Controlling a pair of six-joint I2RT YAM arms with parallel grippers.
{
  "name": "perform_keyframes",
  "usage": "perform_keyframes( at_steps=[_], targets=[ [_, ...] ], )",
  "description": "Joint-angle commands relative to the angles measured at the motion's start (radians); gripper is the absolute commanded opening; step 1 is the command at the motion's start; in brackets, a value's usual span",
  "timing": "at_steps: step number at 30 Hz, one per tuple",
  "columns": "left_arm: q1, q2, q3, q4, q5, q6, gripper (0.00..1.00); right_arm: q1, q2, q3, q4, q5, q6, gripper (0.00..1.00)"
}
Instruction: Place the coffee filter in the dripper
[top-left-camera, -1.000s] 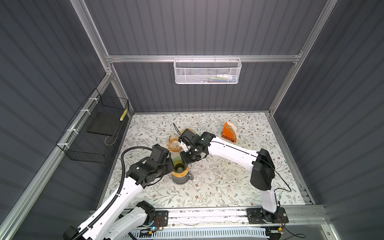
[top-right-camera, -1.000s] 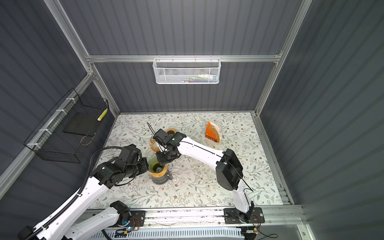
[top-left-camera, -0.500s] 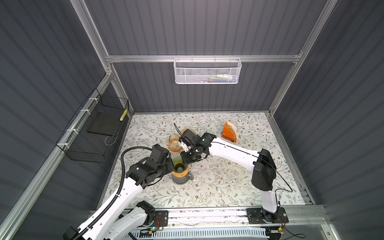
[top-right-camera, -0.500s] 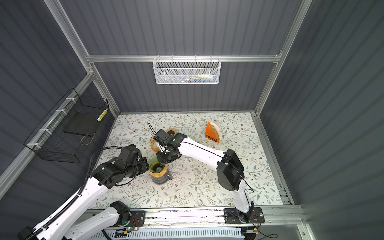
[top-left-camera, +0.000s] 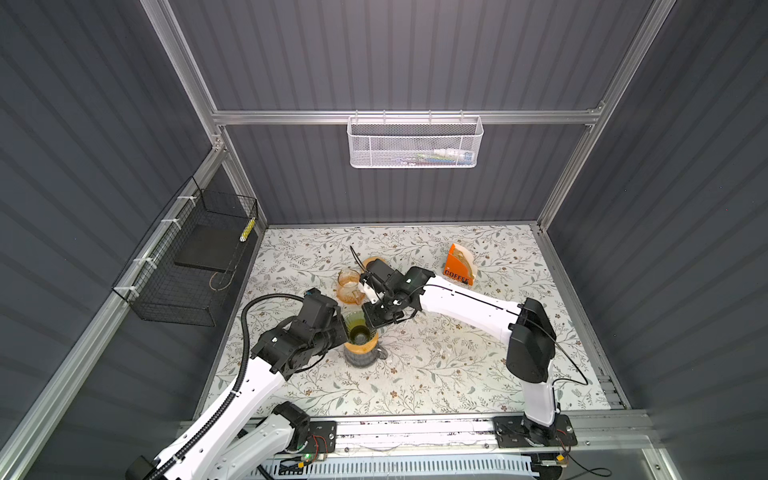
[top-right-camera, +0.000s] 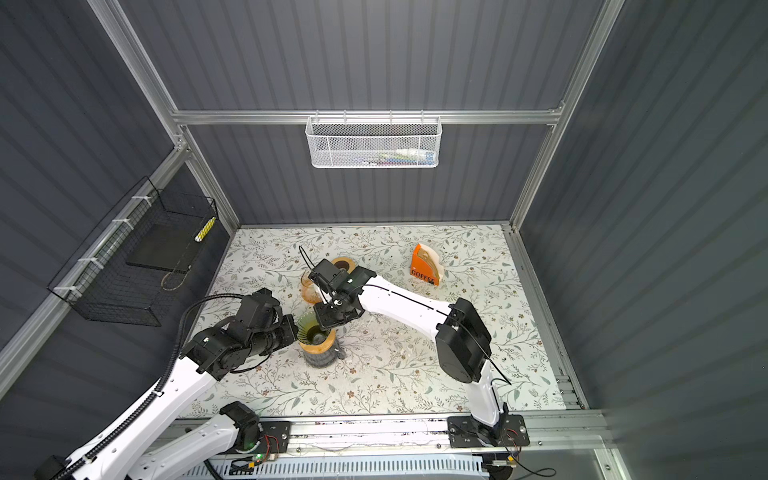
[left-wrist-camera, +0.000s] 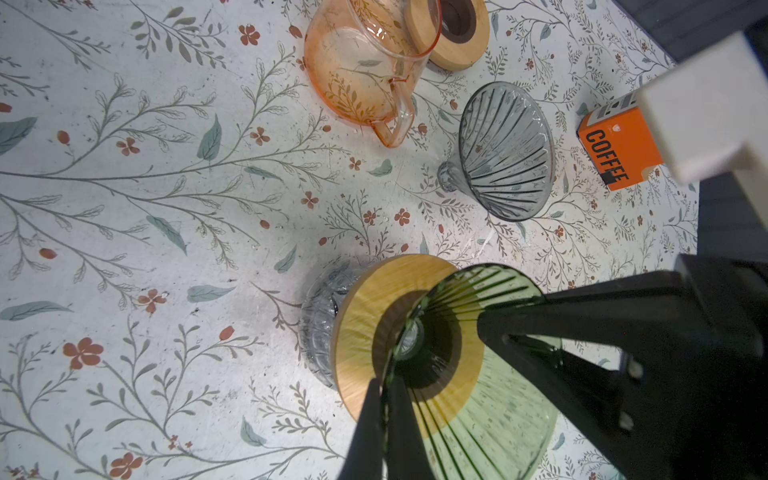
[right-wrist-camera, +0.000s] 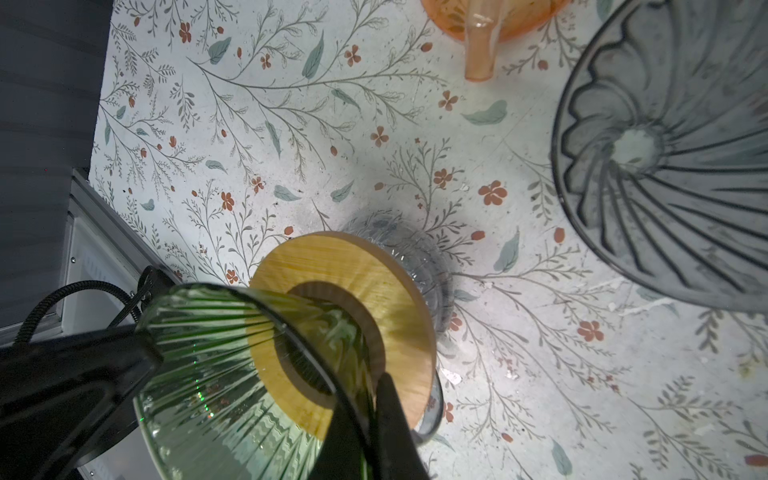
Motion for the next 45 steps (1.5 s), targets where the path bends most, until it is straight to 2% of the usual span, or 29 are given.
perform_keyframes(
  at_steps=[1,25,45],
  targets=[
    [-0.003,0.038,-0.058,-0.100,0.076,-0.036,0.00,0.024,0.061,-0.046,-0.020,0.052,-0.035,0.00],
    [-0.003,0.057,0.045,-0.135,0.035,-0.015,0.00,0.024,0.043,0.052,-0.075,0.042,-0.051,0.00],
    [-0.003,0.046,0.084,-0.153,0.019,-0.010,0.03,0.024,0.043,0.092,-0.093,0.042,-0.060,0.12]
  ],
)
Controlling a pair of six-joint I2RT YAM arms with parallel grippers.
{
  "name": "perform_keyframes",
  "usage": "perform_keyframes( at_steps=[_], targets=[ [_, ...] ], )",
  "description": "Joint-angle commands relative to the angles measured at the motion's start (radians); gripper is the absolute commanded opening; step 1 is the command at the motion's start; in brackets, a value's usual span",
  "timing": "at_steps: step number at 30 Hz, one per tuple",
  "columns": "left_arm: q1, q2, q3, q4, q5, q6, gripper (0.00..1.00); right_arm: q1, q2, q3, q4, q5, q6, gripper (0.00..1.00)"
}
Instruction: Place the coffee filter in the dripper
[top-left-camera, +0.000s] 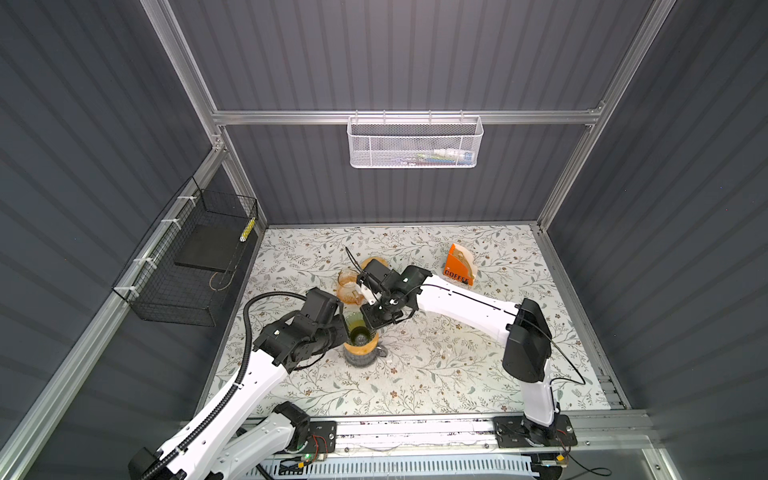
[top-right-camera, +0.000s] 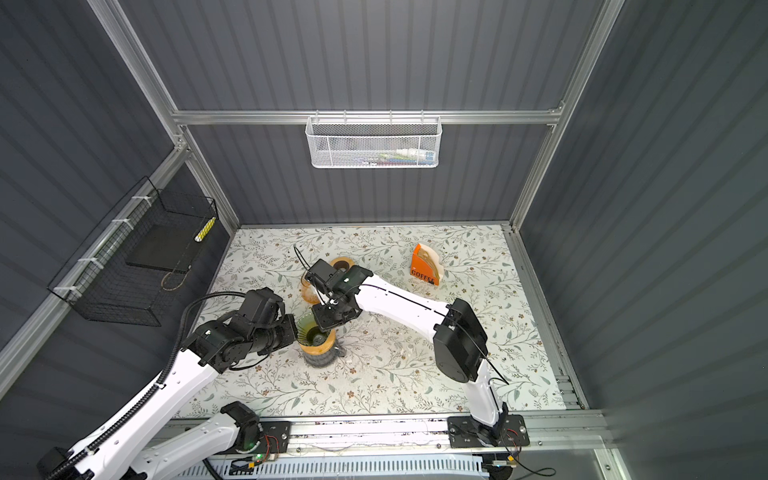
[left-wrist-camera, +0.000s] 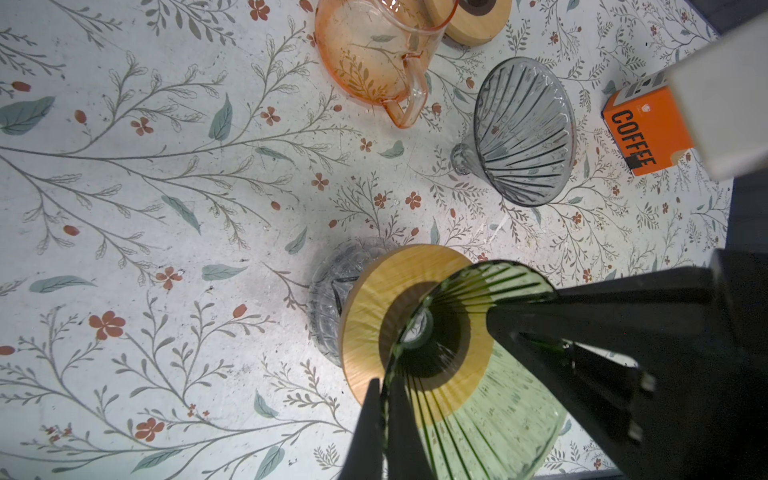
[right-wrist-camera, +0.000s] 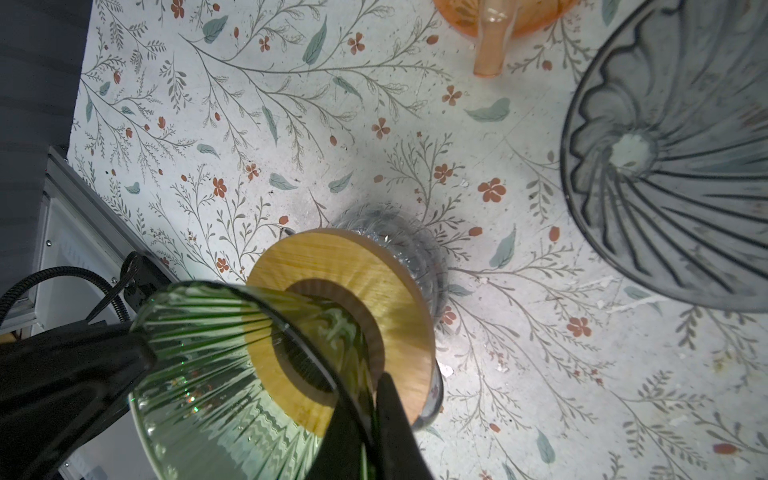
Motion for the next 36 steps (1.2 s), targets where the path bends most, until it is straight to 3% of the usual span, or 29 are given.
perform_keyframes(
  at_steps=[1,36],
  targets=[
    [-0.003,0.008,0.017,-0.067,0.012,-0.010,0.03,0.011,0.022,0.031,-0.024,0.024,-0.014,0.12],
    [-0.003,-0.040,0.046,-0.082,-0.009,-0.025,0.20,0.011,-0.002,0.071,-0.045,0.032,-0.016,0.21]
  ],
)
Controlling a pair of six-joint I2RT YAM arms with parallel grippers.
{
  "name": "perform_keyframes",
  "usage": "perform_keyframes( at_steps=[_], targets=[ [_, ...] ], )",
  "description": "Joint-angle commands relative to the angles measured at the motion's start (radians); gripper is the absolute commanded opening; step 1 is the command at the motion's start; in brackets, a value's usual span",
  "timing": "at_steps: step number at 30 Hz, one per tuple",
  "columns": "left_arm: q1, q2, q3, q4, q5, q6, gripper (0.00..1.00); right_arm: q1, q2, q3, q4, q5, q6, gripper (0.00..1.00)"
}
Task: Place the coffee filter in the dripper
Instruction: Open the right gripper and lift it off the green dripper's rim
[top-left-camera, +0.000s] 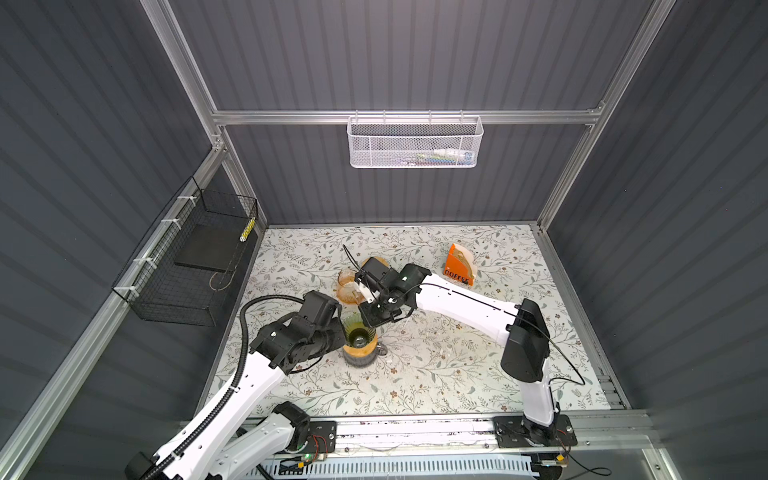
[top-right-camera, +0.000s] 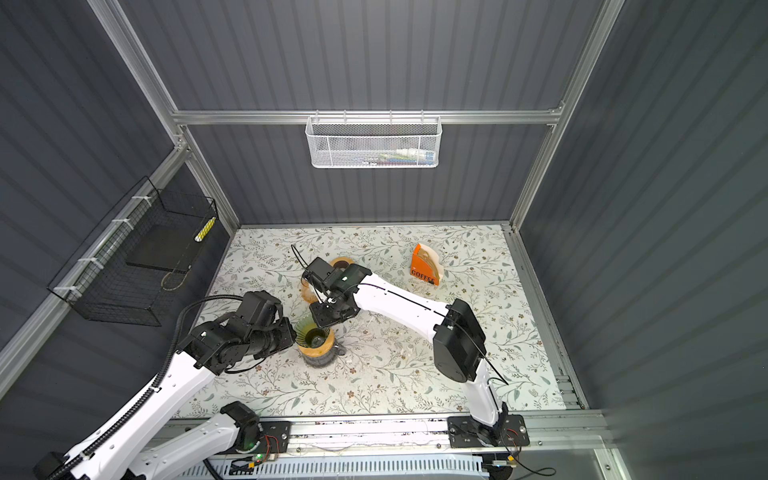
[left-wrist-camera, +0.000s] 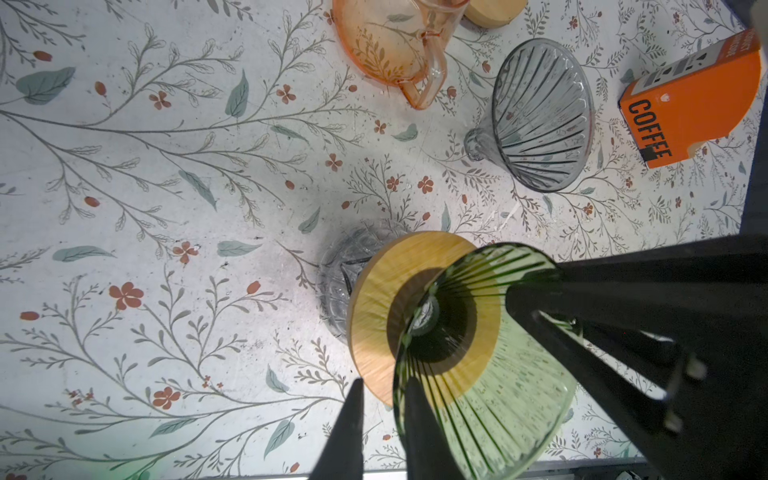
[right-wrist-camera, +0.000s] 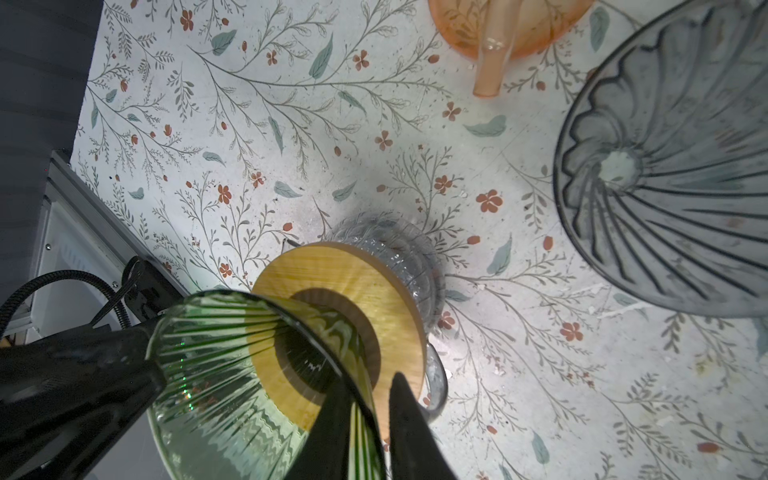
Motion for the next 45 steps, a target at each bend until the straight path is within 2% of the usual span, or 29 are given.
perform_keyframes(
  at_steps=[1,18,36,45],
  targets=[
    [-0.003,-0.020,0.032,-0.016,-0.009,-0.006,0.21,0.007,-0.013,0.026,-0.024,0.017,-0.010,0.22],
    [-0.003,-0.013,0.047,-0.010,-0.006,0.000,0.21,0.007,-0.061,0.041,-0.039,0.031,-0.010,0.32],
    [-0.003,0.005,0.090,-0.025,-0.041,0.011,0.21,0.004,-0.140,0.028,-0.040,0.048,-0.014,0.35],
    [-0.003,0.029,0.165,-0.047,-0.079,0.029,0.21,-0.071,-0.268,-0.115,-0.006,0.087,-0.018,0.33]
  ],
)
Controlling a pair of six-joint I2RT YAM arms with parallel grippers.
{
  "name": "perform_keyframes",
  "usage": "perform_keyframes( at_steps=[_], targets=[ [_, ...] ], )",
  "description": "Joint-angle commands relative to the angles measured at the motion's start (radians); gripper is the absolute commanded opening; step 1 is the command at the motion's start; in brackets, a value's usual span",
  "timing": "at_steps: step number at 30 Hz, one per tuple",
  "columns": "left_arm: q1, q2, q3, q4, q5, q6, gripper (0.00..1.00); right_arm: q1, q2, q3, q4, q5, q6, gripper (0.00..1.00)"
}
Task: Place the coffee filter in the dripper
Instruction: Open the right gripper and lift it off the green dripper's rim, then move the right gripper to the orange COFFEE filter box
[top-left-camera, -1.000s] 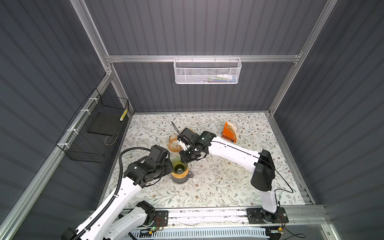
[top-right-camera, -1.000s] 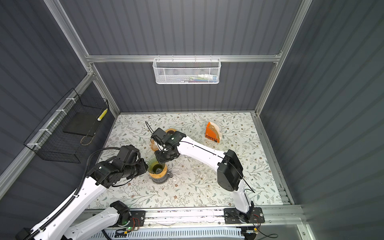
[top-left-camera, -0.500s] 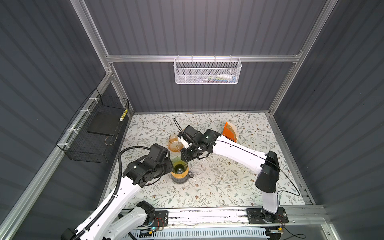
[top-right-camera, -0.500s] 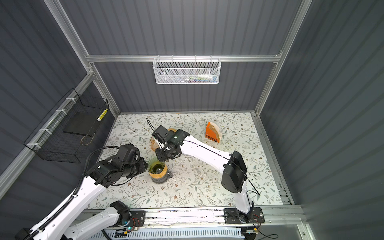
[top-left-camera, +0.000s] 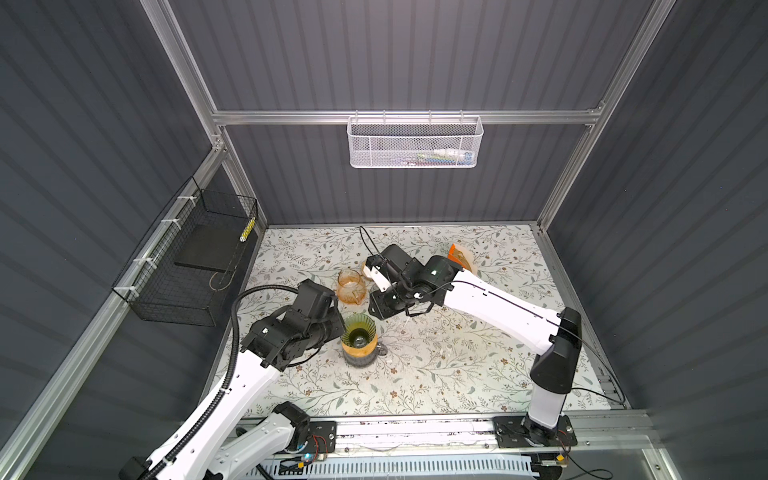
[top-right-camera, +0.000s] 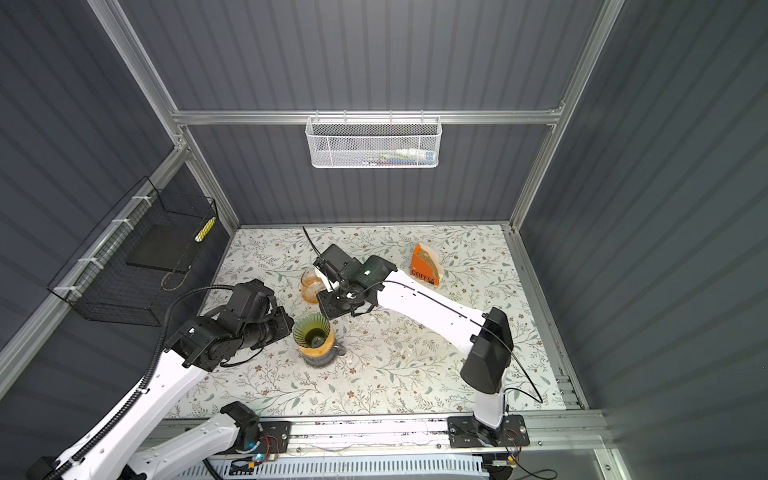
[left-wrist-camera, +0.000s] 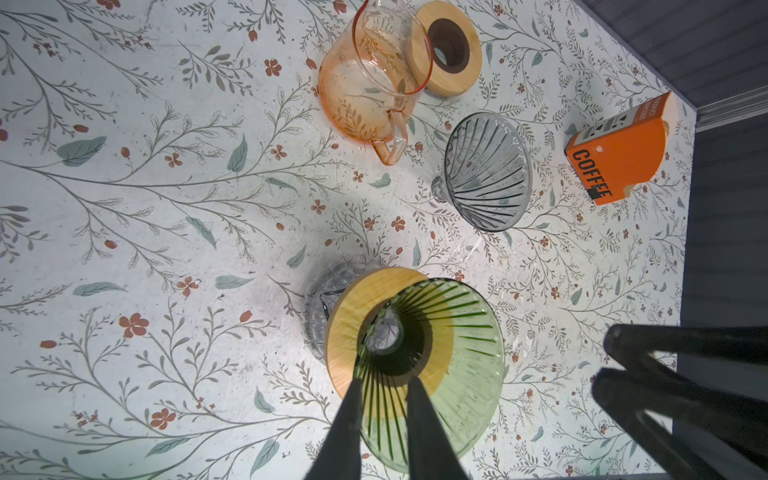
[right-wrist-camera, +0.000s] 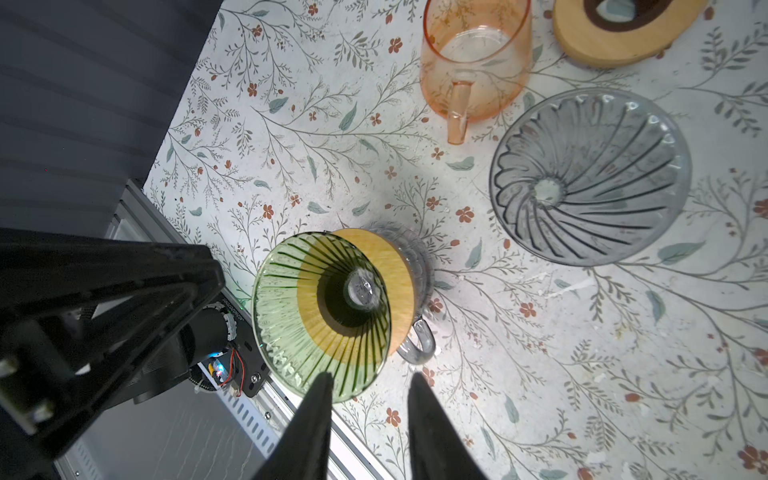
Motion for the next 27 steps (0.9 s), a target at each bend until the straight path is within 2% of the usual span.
perform_keyframes(
  at_steps=[1,7,17,23,27],
  targets=[
    [-0.003,0.011,0.042,-0.026,-0.027,0.027,0.21,-0.058,-0.066,-0.071,0.009,0.043,-0.014,0.32],
    [-0.003,0.041,0.077,-0.004,-0.023,0.055,0.22,-0.190,-0.189,-0.222,0.022,0.091,-0.039,0.31],
    [-0.003,0.127,0.134,0.066,-0.008,0.105,0.22,-0.493,-0.364,-0.449,0.050,0.159,-0.140,0.30],
    [-0.003,0.161,0.132,0.125,0.025,0.104,0.23,-0.679,-0.347,-0.533,0.082,0.099,-0.197,0.29],
    [-0.003,0.189,0.129,0.144,0.027,0.107,0.22,-0.746,-0.297,-0.552,0.137,0.077,-0.203,0.28]
  ],
)
